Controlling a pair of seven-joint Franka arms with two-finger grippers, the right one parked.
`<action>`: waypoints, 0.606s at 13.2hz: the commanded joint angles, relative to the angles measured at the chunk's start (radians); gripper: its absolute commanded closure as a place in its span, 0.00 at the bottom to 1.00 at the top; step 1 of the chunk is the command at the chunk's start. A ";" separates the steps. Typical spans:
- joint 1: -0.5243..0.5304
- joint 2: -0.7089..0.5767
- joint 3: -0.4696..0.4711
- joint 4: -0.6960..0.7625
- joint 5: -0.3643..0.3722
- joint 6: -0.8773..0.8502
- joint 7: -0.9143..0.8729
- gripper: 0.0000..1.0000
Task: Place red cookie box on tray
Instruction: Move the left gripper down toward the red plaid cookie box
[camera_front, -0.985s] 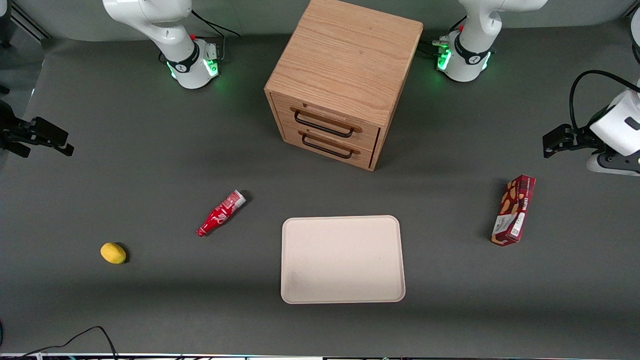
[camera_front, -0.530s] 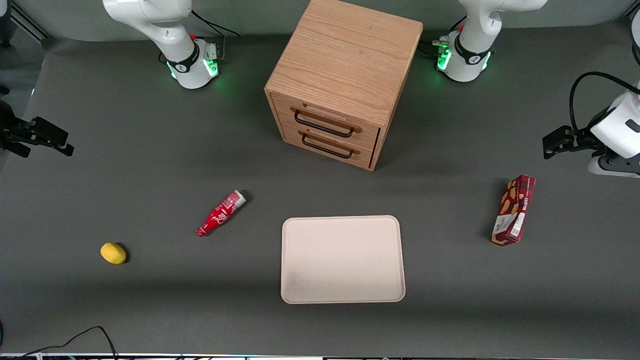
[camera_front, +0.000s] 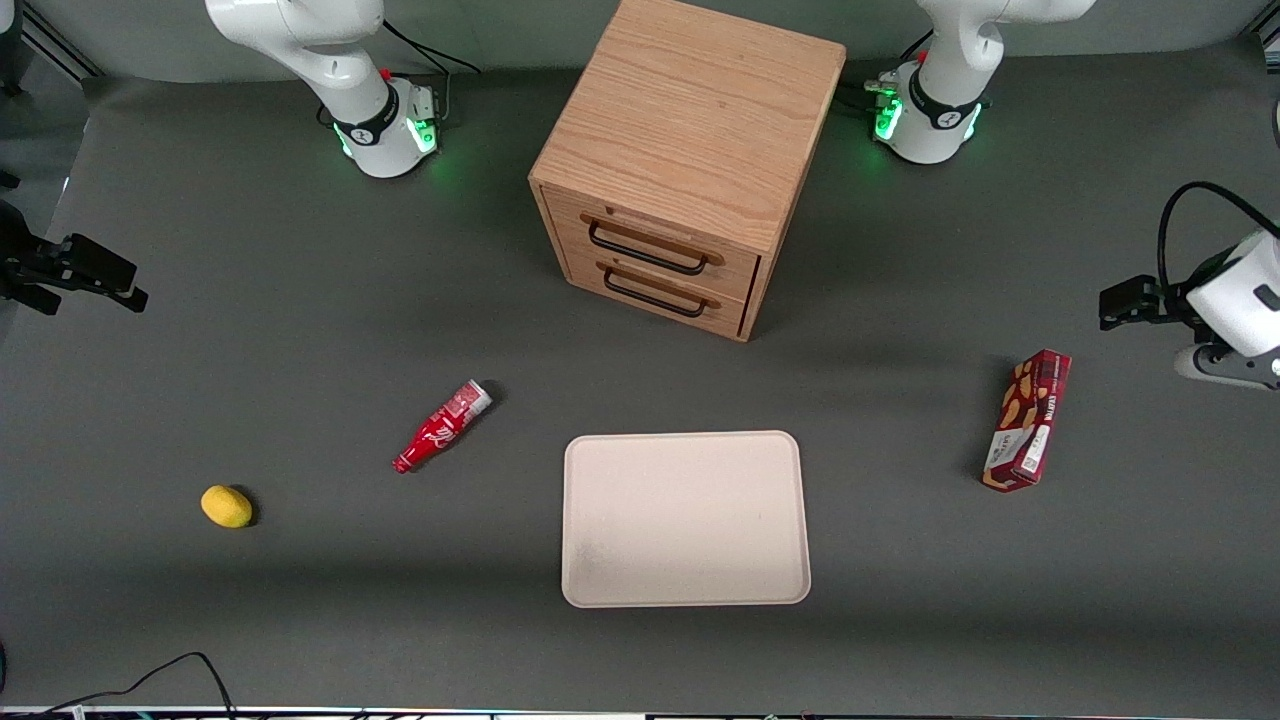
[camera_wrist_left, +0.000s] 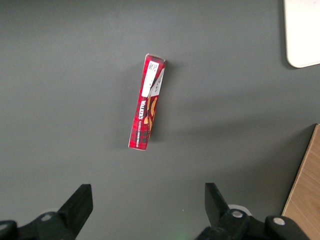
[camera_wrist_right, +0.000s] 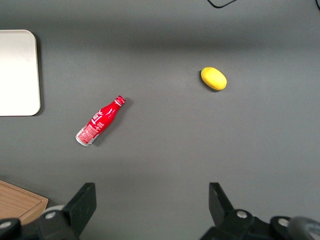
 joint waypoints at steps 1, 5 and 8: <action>0.004 0.013 0.037 -0.049 -0.046 0.039 0.023 0.00; 0.004 0.003 0.064 -0.286 -0.049 0.350 0.175 0.00; 0.007 0.029 0.067 -0.434 -0.050 0.588 0.179 0.00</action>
